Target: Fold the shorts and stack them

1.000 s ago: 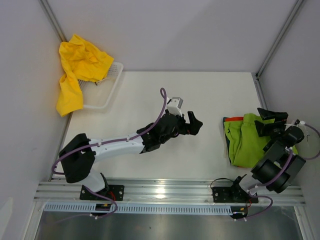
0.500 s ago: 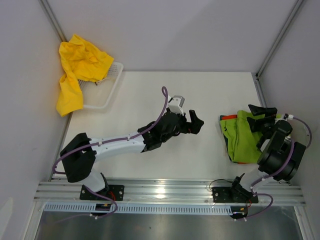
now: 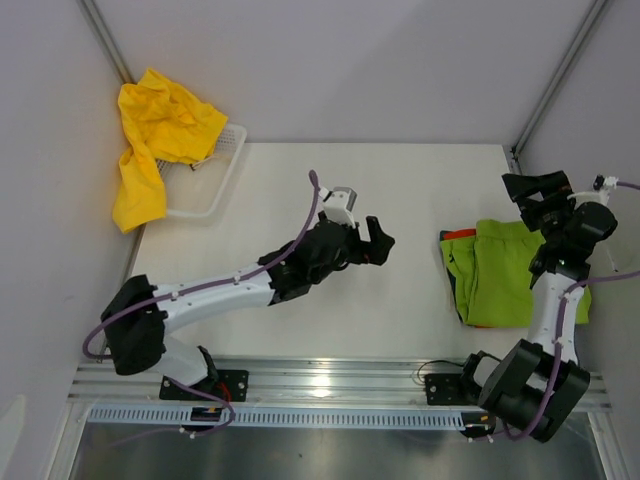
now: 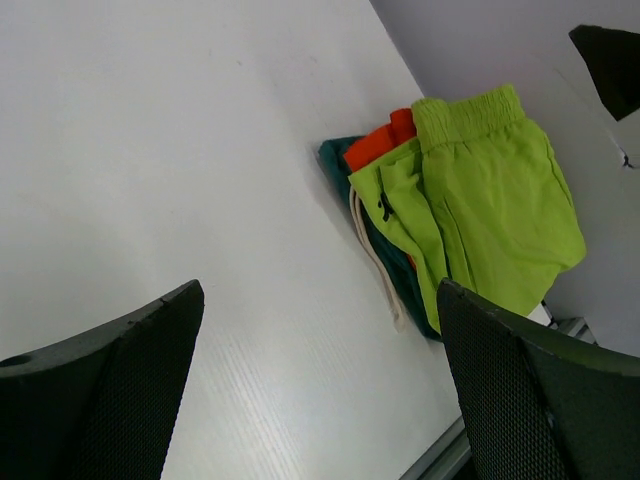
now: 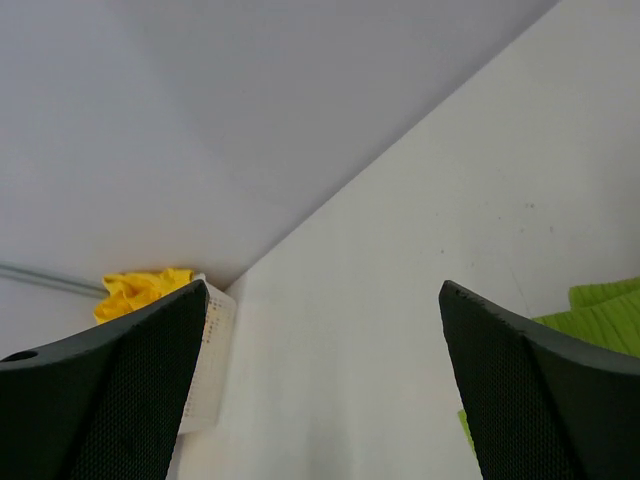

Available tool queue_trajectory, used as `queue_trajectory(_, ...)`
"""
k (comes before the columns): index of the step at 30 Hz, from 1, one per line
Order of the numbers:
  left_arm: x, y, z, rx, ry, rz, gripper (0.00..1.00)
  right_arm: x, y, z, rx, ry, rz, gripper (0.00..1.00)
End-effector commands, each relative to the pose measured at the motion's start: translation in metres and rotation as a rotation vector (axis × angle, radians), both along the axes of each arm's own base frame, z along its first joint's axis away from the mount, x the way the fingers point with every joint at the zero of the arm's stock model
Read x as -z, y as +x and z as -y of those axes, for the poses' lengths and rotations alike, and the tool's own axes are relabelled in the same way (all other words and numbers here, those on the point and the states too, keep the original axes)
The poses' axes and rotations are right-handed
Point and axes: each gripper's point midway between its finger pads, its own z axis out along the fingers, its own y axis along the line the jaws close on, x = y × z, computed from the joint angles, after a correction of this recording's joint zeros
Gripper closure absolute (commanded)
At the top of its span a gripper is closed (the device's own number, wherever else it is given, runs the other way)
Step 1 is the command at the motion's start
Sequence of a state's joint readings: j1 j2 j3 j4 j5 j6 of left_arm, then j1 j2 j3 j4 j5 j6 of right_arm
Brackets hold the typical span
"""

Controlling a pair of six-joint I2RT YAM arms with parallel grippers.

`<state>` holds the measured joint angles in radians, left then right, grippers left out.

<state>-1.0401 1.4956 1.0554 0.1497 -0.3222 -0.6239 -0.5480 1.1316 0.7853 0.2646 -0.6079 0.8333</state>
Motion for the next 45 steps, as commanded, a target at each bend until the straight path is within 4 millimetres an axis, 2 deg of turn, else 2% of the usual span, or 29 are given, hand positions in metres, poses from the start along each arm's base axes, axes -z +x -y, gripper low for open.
queue_trajectory(1, -0.036, 0.009, -0.043, -0.084, -0.003, 0.073, 0.01, -0.016, -0.014, -0.024, -0.058, -0.147, -0.027, 0.01)
queue_trajectory(2, -0.049, 0.007, -0.055, -0.099, -0.021, 0.090, 0.01, -0.019, -0.016, -0.037, -0.094, -0.198, -0.023, 0.01)
queue_trajectory(4, -0.048, 0.007, -0.076, -0.125, 0.007, 0.094, 0.01, -0.026, -0.026, -0.052, -0.110, -0.244, -0.032, 0.01)
queue_trajectory(5, -0.052, 0.002, -0.091, -0.135, 0.002, 0.102, 0.01, -0.025, -0.028, -0.072, -0.160, -0.297, -0.025, 0.01)
queue_trajectory(6, -0.053, 0.003, -0.102, -0.155, 0.004, 0.109, 0.01, -0.020, -0.033, -0.082, -0.172, -0.314, -0.043, 0.01)
queue_trajectory(7, -0.034, -0.002, -0.114, -0.159, 0.061, 0.088, 0.01, -0.025, -0.039, -0.088, -0.152, -0.352, -0.026, 0.01)
queue_trajectory(8, -0.046, -0.007, -0.126, -0.166, 0.038, 0.110, 0.01, -0.022, -0.043, -0.108, -0.202, -0.390, -0.015, 0.01)
queue_trajectory(9, -0.046, -0.009, -0.135, -0.177, 0.043, 0.113, 0.01, -0.021, -0.047, -0.114, -0.205, -0.405, -0.012, 0.01)
queue_trajectory(11, -0.029, -0.017, -0.154, -0.196, 0.095, 0.097, 0.01, -0.011, -0.055, -0.124, -0.213, -0.428, -0.003, 0.01)
queue_trajectory(12, -0.039, -0.021, -0.165, -0.210, 0.073, 0.116, 0.01, -0.005, -0.060, -0.138, -0.256, -0.444, 0.004, 0.00)
queue_trajectory(13, -0.028, -0.024, -0.175, -0.229, 0.107, 0.108, 0.01, 0.009, -0.065, -0.142, -0.266, -0.450, -0.012, 0.01)
queue_trajectory(15, -0.024, -0.030, -0.194, -0.257, 0.115, 0.120, 0.01, 0.022, -0.070, -0.151, -0.275, -0.475, -0.027, 0.01)
queue_trajectory(16, -0.020, -0.033, -0.202, -0.266, 0.149, 0.126, 0.01, 0.043, -0.076, -0.165, -0.316, -0.479, -0.052, 0.01)
queue_trajectory(17, -0.020, -0.033, -0.212, -0.295, 0.166, 0.137, 0.01, 0.042, -0.079, -0.168, -0.307, -0.485, -0.018, 0.00)
queue_trajectory(18, -0.011, -0.035, -0.219, -0.307, 0.193, 0.137, 0.01, 0.049, -0.082, -0.174, -0.322, -0.490, -0.006, 0.01)
queue_trajectory(19, -0.012, -0.037, -0.228, -0.322, 0.198, 0.154, 0.01, 0.057, -0.089, -0.188, -0.364, -0.493, 0.005, 0.01)
queue_trajectory(20, -0.013, -0.037, -0.234, -0.345, 0.200, 0.165, 0.01, 0.072, -0.094, -0.193, -0.376, -0.502, 0.004, 0.01)
queue_trajectory(21, 0.003, -0.039, -0.238, -0.342, 0.227, 0.158, 0.01, 0.076, -0.095, -0.196, -0.370, -0.511, 0.021, 0.00)
queue_trajectory(22, 0.001, -0.040, -0.240, -0.341, 0.215, 0.177, 0.01, 0.080, -0.101, -0.208, -0.406, -0.521, 0.040, 0.01)
queue_trajectory(23, 0.007, -0.042, -0.241, -0.333, 0.223, 0.174, 0.01, 0.094, -0.104, -0.212, -0.421, -0.528, 0.044, 0.00)
queue_trajectory(25, 0.011, -0.044, -0.242, -0.324, 0.218, 0.184, 0.01, 0.104, -0.114, -0.227, -0.467, -0.547, 0.079, 0.01)
queue_trajectory(27, 0.020, -0.044, -0.243, -0.320, 0.234, 0.190, 0.01, 0.121, -0.117, -0.231, -0.464, -0.553, 0.083, 0.01)
queue_trajectory(28, 0.033, -0.045, -0.244, -0.316, 0.248, 0.191, 0.01, 0.125, -0.119, -0.234, -0.469, -0.552, 0.087, 0.00)
queue_trajectory(30, 0.037, -0.045, -0.245, -0.309, 0.245, 0.217, 0.01, 0.124, -0.124, -0.246, -0.510, -0.541, 0.116, 0.01)
queue_trajectory(31, 0.052, -0.046, -0.246, -0.304, 0.262, 0.212, 0.01, 0.123, -0.124, -0.247, -0.509, -0.548, 0.122, 0.01)
queue_trajectory(33, 0.053, -0.049, -0.247, -0.290, 0.252, 0.239, 0.01, 0.125, -0.126, -0.249, -0.519, -0.561, 0.122, 0.00)
queue_trajectory(35, 0.069, -0.052, -0.251, -0.283, 0.263, 0.232, 0.01, 0.126, -0.129, -0.251, -0.538, -0.558, 0.130, 0.00)
queue_trajectory(38, 0.057, -0.057, -0.248, -0.251, 0.192, 0.294, 0.01, 0.128, -0.130, -0.252, -0.540, -0.548, 0.128, 0.01)
queue_trajectory(45, 0.055, -0.061, -0.249, -0.247, 0.143, 0.327, 0.01, 0.130, -0.132, -0.256, -0.553, -0.550, 0.127, 0.01)
